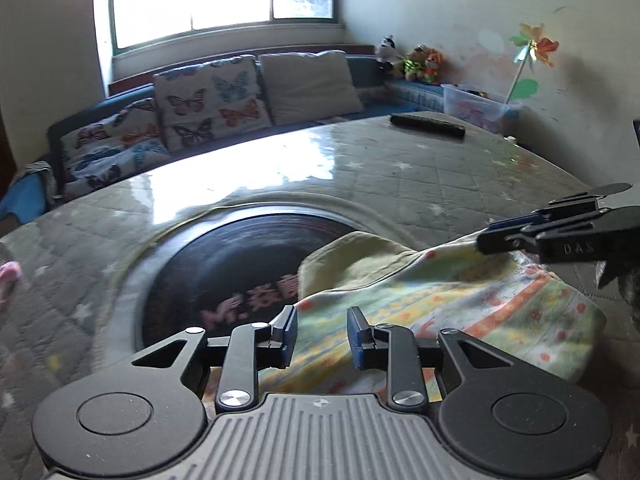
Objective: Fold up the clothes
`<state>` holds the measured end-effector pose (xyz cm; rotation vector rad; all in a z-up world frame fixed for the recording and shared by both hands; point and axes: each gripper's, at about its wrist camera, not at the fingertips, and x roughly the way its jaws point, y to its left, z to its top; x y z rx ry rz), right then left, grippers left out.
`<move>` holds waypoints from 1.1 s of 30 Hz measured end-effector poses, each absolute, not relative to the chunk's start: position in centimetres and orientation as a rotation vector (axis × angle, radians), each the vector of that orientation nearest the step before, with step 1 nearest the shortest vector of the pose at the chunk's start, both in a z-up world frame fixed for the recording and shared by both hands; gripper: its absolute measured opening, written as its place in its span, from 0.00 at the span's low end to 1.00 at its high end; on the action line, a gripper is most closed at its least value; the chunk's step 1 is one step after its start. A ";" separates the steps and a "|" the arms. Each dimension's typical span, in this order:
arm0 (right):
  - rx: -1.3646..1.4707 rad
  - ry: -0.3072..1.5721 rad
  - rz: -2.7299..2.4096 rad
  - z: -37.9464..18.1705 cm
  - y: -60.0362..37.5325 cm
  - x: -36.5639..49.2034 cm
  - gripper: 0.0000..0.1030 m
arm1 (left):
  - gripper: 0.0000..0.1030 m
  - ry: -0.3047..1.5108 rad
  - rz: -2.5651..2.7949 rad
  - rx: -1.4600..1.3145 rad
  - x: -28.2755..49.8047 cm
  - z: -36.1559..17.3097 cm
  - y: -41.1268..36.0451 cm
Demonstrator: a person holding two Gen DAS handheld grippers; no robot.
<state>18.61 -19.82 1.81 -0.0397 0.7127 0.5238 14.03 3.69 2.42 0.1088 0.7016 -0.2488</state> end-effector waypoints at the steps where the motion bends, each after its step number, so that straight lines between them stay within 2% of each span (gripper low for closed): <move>1: -0.044 0.718 0.544 1.7 -19.3 18.7 0.21 | 0.27 0.707 -0.255 0.108 14.4 2.2 3.4; 4: -0.054 0.736 0.567 1.1 -17.9 19.5 0.20 | 0.25 0.720 -0.253 0.101 15.6 1.6 3.1; 10: -0.074 0.758 0.587 -0.2 -15.6 21.2 0.22 | 0.26 0.740 -0.233 0.074 16.8 0.8 3.3; 16: -0.078 0.723 0.611 1.2 -15.5 19.7 0.22 | 0.27 0.729 -0.214 0.056 16.2 1.1 3.6; 18: -0.086 0.709 0.633 1.8 -15.5 18.8 0.23 | 0.30 0.714 -0.217 0.049 15.4 1.5 3.6; 19: -0.095 0.705 0.642 1.9 -15.4 18.4 0.24 | 0.35 0.706 -0.217 0.046 15.0 1.7 3.7; 20: -0.107 0.701 0.647 1.8 -15.2 18.0 0.31 | 0.44 0.700 -0.211 0.046 14.6 1.9 3.7; 21: -0.122 0.696 0.646 1.7 -15.0 17.6 0.42 | 0.49 0.694 -0.203 0.046 14.1 2.0 3.7; 22: -0.144 0.688 0.637 1.5 -14.6 17.3 0.45 | 0.55 0.689 -0.191 0.052 13.6 2.1 3.8; 24: -0.165 0.680 0.627 1.3 -14.1 16.9 0.46 | 0.59 0.680 -0.167 0.058 12.5 2.1 4.1; 26: -0.176 0.675 0.628 1.1 -13.8 16.2 0.47 | 0.69 0.675 -0.143 0.054 11.4 2.0 4.5; 31: -0.213 0.649 0.620 0.9 -13.3 14.9 0.49 | 0.80 0.662 -0.100 0.062 8.8 1.7 4.8; 33: -0.211 0.632 0.625 1.3 -13.3 14.5 0.56 | 0.84 0.648 -0.090 0.070 7.8 1.6 4.8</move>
